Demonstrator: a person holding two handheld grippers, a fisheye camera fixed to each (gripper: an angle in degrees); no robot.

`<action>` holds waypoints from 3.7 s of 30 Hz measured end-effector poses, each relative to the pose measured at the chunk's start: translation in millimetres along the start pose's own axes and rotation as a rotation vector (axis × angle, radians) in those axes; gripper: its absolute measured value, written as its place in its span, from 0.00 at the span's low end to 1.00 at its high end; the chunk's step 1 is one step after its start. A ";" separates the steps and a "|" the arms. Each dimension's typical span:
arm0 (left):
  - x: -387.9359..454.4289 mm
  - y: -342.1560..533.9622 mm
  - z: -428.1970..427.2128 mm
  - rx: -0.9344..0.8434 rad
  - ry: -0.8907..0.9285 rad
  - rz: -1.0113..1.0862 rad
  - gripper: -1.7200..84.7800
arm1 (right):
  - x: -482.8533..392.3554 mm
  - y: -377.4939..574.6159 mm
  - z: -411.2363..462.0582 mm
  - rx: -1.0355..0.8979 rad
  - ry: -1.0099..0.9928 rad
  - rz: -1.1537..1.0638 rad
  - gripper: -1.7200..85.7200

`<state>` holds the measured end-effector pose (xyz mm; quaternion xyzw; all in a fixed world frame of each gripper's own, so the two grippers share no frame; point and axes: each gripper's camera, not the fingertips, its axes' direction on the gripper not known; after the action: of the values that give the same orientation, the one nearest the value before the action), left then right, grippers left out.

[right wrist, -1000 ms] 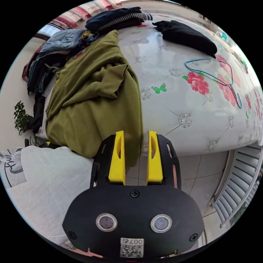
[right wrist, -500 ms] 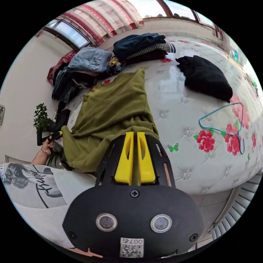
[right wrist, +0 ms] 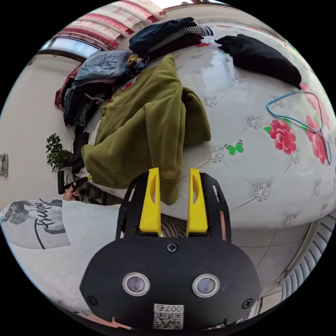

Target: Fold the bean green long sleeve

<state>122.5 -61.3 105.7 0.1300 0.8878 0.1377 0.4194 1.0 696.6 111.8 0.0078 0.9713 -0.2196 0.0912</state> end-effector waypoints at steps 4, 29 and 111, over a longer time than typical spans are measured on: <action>-5.8 -13.5 1.4 -0.050 0.013 0.021 0.03 | 2.7 -17.2 6.2 -0.086 -0.042 -0.022 0.05; -98.6 -107.3 -112.8 0.564 0.757 -0.230 0.08 | 41.6 -92.9 -101.9 0.383 -0.469 0.223 0.07; -27.6 -229.1 -101.0 0.419 0.323 -0.219 0.09 | -15.6 -147.2 -9.1 0.389 -0.199 0.328 0.12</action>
<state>34.2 -297.1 105.8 0.0936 0.9610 -0.0759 0.2488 6.5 567.9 185.3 0.1606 0.8830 -0.3838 0.2171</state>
